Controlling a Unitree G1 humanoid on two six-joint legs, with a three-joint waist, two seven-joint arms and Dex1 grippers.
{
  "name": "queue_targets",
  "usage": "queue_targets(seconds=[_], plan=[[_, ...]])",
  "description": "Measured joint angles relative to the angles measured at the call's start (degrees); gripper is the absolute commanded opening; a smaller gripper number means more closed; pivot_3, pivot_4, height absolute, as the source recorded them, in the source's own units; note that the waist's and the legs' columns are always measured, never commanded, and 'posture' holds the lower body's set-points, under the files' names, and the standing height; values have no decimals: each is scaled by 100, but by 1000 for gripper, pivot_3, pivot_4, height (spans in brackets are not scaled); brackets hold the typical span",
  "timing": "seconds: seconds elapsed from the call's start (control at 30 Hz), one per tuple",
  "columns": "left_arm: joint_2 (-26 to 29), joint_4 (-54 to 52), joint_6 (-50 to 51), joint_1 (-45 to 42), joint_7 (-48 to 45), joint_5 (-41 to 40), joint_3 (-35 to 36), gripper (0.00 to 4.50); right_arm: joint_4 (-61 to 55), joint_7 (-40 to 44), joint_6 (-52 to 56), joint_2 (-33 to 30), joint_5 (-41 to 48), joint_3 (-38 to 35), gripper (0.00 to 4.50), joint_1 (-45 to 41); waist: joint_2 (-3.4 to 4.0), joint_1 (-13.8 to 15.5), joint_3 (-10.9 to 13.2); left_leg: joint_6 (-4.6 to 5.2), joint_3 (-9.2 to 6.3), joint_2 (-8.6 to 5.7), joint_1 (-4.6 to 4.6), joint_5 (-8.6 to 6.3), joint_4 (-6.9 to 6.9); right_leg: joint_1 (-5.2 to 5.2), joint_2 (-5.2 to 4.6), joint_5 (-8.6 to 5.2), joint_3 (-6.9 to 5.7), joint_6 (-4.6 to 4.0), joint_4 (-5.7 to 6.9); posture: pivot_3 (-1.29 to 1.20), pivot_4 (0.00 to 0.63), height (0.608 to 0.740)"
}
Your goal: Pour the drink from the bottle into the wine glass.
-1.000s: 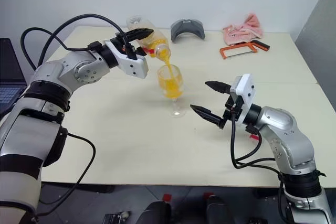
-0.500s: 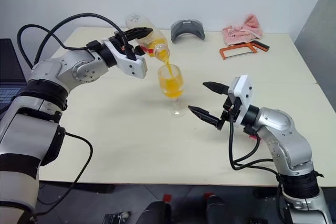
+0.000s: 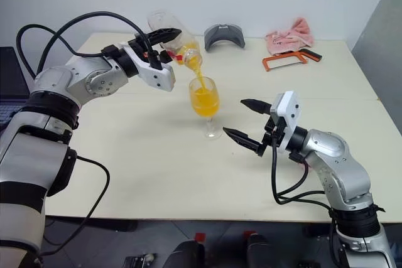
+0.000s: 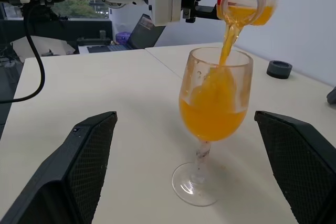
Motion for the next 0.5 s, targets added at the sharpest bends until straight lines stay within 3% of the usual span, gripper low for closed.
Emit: queue_targets(seconds=[0.33, 0.5], plan=[[-29, 14, -9, 2, -31, -73, 3, 1690, 0, -34, 0, 2, 0, 40, 4500, 1, 0, 0, 0, 0, 0, 0, 0, 0, 1, -1, 0, 0, 0, 0, 1, 0, 150, 740], [-159, 13, -21, 144, -462, -623, 189, 1690, -8, -67, 0, 21, -8, 43, 4500, 19, 0, -2, 0, -1, 1, 1, 1, 0, 2, -1, 0, 0, 1, 0, 3, 0, 150, 740]])
